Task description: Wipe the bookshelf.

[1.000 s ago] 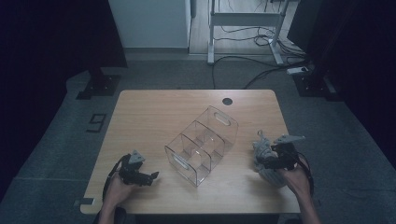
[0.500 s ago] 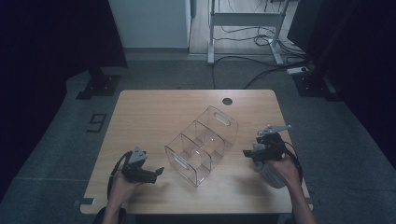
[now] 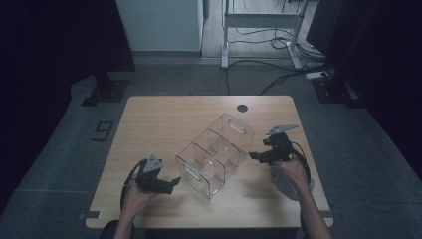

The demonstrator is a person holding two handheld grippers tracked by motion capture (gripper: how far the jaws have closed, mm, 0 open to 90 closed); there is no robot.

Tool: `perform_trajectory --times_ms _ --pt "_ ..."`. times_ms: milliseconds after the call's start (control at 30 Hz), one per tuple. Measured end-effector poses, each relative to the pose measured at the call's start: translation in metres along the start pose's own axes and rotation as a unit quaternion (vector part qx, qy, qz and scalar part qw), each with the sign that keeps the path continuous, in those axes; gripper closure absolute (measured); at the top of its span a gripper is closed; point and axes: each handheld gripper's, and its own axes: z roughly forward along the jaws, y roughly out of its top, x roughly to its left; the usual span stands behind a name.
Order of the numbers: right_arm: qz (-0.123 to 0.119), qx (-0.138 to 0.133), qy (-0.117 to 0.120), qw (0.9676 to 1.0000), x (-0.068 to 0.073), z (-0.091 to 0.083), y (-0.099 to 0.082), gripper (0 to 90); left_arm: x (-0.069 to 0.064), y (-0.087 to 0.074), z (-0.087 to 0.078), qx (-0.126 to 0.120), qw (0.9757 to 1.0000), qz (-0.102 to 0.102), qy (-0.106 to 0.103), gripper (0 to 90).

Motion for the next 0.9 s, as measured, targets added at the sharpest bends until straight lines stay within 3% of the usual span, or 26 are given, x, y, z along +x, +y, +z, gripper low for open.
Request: perform_trajectory --times_ms 333,700,900 --pt "-0.022 -0.002 0.004 0.9998 -0.002 0.018 0.011 13.7 -0.002 0.004 0.003 -0.006 0.9999 -0.007 -0.005 0.0" --pt "-0.036 -0.01 0.05 0.9981 -0.004 0.026 0.013 16.6 -0.007 0.008 0.016 0.002 1.0 -0.007 -0.005 0.0" --pt "-0.042 -0.006 0.046 0.9981 -0.002 0.026 0.013 16.7 -0.006 0.01 0.022 0.003 0.9999 -0.014 0.001 0.0"
